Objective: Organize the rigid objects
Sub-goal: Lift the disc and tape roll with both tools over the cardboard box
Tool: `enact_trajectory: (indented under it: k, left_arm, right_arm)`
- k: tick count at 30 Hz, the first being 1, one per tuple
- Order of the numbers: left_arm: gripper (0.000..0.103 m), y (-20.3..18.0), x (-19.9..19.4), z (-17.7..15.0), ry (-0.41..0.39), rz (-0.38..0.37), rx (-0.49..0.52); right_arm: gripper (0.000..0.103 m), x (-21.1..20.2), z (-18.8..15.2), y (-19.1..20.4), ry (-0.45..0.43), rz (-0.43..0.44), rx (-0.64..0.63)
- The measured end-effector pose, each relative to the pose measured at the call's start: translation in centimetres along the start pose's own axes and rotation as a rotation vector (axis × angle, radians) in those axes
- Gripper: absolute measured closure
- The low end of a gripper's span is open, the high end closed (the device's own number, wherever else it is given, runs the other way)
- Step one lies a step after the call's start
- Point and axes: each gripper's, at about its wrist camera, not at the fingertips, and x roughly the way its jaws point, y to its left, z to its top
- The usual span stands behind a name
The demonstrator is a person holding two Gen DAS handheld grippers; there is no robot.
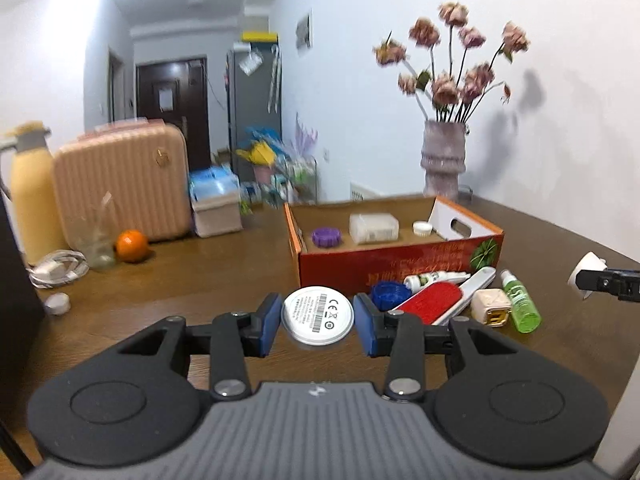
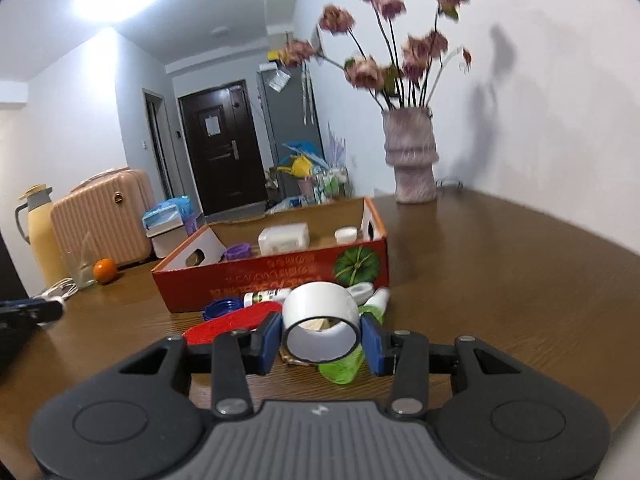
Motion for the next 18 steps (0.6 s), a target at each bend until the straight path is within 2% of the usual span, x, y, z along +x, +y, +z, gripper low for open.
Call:
enact_trajectory:
  k: [4, 8, 12, 18]
  left_arm:
    - [0.063, -1.5, -3.7, -0.5, -0.065, 0.019, -0.018]
    - [0.063, -3.0, -7.3, -1.4, -0.131, 0.075, -0.028]
    - [0.062, -4.3, -10.0, -2.2, -0.155, 0.114, -0.052]
    - [0.062, -5.8, -11.6, -3.0, -0.16, 0.076, -0.061]
  right_arm:
    - [0.061, -2.5, -0.2, 0.3, -0.043, 0.02, -0.051]
    - [0.061, -5.0, -0.9, 0.4, -0.084, 0.04, -0.077]
    - [0.061, -7.1, -1.8, 0.5, -0.113, 0.042, -0.085]
    - [0.061, -10.1, -2.8, 0.1, -0.143, 0.041, -0.064]
